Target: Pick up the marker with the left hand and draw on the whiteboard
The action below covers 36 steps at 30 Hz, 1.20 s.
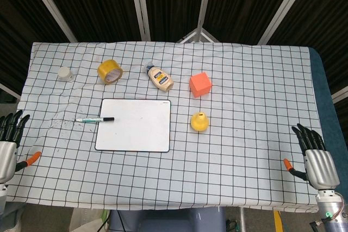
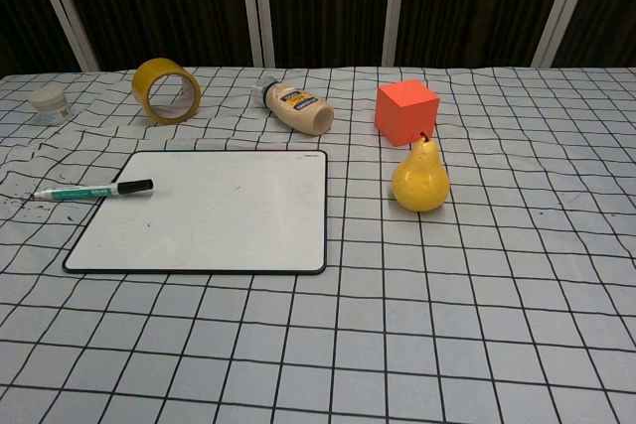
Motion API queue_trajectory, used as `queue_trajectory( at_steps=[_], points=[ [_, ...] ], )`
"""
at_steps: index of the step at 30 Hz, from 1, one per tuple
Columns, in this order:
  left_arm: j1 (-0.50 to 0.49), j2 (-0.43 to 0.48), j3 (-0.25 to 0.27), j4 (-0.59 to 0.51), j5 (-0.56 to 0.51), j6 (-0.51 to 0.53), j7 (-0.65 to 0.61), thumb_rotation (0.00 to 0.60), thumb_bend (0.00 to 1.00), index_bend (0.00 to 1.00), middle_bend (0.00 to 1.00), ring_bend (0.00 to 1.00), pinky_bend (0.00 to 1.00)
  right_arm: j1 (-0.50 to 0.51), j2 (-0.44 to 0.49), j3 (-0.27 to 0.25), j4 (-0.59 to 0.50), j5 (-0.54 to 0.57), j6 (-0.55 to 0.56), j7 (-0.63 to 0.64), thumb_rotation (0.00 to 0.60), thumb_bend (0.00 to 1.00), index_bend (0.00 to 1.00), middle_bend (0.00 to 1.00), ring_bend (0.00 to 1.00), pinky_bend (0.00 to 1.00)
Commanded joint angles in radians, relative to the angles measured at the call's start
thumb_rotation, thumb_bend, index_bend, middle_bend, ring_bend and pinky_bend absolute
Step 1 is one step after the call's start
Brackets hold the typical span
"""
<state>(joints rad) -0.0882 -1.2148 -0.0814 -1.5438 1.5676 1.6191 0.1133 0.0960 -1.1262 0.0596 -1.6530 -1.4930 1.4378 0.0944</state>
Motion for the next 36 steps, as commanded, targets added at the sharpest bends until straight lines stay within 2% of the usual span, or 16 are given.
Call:
queue_trajectory(
  at_steps=[1, 11, 18, 26, 32, 36],
  points=[
    [0.000, 0.000, 0.000, 0.000, 0.000, 0.001, 0.001, 0.600, 0.15, 0.01, 0.00, 0.00, 0.00, 0.000, 0.000, 0.000, 0.000, 0.000, 0.000, 0.000, 0.600, 0.32, 0.00, 0.00, 0.00, 0.00],
    [0.002, -0.001, 0.000, -0.002, -0.003, 0.001, 0.008, 0.600, 0.15, 0.01, 0.00, 0.00, 0.00, -0.003, 0.000, -0.002, -0.001, -0.006, 0.008, 0.001, 0.600, 0.32, 0.00, 0.00, 0.00, 0.00],
    [-0.010, -0.005, -0.006, 0.006, -0.031, -0.035, 0.022, 0.600, 0.15, 0.02, 0.00, 0.00, 0.00, -0.002, -0.002, -0.001, -0.003, -0.001, 0.004, 0.000, 0.600, 0.32, 0.00, 0.00, 0.00, 0.00],
    [-0.074, 0.002, -0.054, -0.035, -0.139, -0.162, 0.091, 0.600, 0.16, 0.17, 0.00, 0.00, 0.00, -0.001, 0.002, -0.003, -0.007, -0.002, -0.002, 0.015, 0.600, 0.32, 0.00, 0.00, 0.00, 0.00],
    [-0.160, -0.024, -0.116, -0.072, -0.296, -0.314, 0.189, 0.600, 0.25, 0.36, 0.00, 0.00, 0.00, 0.000, 0.006, -0.003, -0.012, 0.004, -0.010, 0.029, 0.600, 0.32, 0.00, 0.00, 0.00, 0.00],
    [-0.227, -0.072, -0.155, -0.055, -0.404, -0.391, 0.282, 0.600, 0.32, 0.40, 0.00, 0.00, 0.00, 0.001, 0.008, -0.003, -0.015, 0.006, -0.014, 0.036, 0.600, 0.32, 0.00, 0.00, 0.00, 0.00]
  ],
)
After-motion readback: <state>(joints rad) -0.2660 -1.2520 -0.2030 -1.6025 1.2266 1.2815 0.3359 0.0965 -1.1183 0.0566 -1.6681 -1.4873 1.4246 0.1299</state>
